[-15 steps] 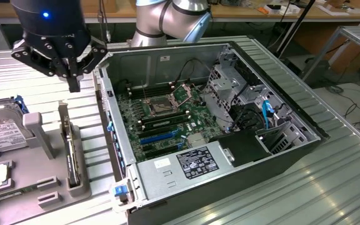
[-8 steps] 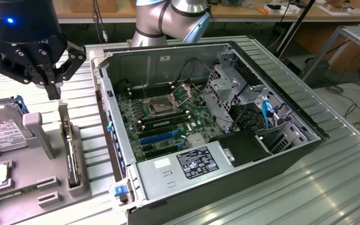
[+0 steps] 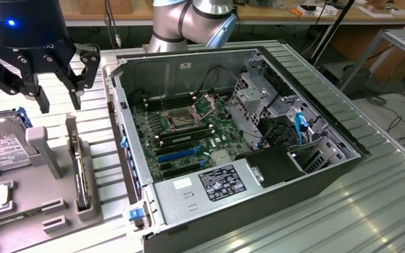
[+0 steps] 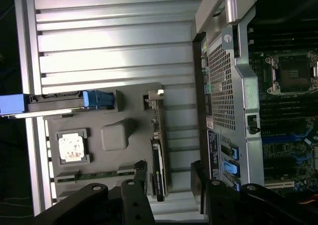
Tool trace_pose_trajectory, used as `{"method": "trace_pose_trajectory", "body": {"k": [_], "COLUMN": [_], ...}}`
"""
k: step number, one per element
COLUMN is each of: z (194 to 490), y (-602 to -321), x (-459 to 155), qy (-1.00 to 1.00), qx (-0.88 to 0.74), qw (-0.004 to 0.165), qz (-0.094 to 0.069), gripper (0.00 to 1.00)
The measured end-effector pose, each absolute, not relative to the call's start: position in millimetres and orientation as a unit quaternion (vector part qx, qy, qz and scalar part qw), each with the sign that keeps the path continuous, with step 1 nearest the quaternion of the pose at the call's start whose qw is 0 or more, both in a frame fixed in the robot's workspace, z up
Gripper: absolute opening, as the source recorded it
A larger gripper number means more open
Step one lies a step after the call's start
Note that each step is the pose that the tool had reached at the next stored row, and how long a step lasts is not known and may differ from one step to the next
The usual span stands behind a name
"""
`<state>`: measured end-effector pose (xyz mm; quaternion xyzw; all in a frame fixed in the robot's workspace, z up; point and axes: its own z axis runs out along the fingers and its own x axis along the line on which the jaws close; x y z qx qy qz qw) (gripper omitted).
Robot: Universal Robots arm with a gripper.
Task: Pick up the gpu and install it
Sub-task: 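Reach for the gpu, then pick up the gpu and move the gpu toward the slot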
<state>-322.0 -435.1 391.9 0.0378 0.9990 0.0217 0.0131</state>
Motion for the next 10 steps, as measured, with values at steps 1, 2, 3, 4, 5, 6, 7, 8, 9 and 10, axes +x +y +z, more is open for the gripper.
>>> {"method": "trace_pose_trajectory", "body": {"k": [1, 2, 3, 4, 5, 6, 7, 8, 9, 10], "z": [391.9, 391.9, 391.9, 391.9, 391.9, 391.9, 391.9, 391.9, 391.9, 391.9], "y": [-435.1, -435.1, -435.1, -435.1, -435.1, -435.1, -435.1, -435.1, -435.1, -435.1], "x": [-322.0, -322.0, -322.0, -322.0, -322.0, -322.0, -322.0, -322.0, -322.0, -322.0], "qy": [0.999, 0.999, 0.999, 0.999, 0.999, 0.999, 0.999, 0.999, 0.999, 0.999], "qx": [0.038, 0.038, 0.038, 0.038, 0.038, 0.038, 0.038, 0.038, 0.038, 0.038], "qw": [0.013, 0.013, 0.013, 0.013, 0.013, 0.013, 0.013, 0.013, 0.013, 0.013], "qz": [0.022, 0.022, 0.022, 0.022, 0.022, 0.022, 0.022, 0.022, 0.022, 0.022], "gripper": [0.48, 0.48, 0.48, 0.48, 0.48, 0.48, 0.48, 0.48, 0.48, 0.48]}}
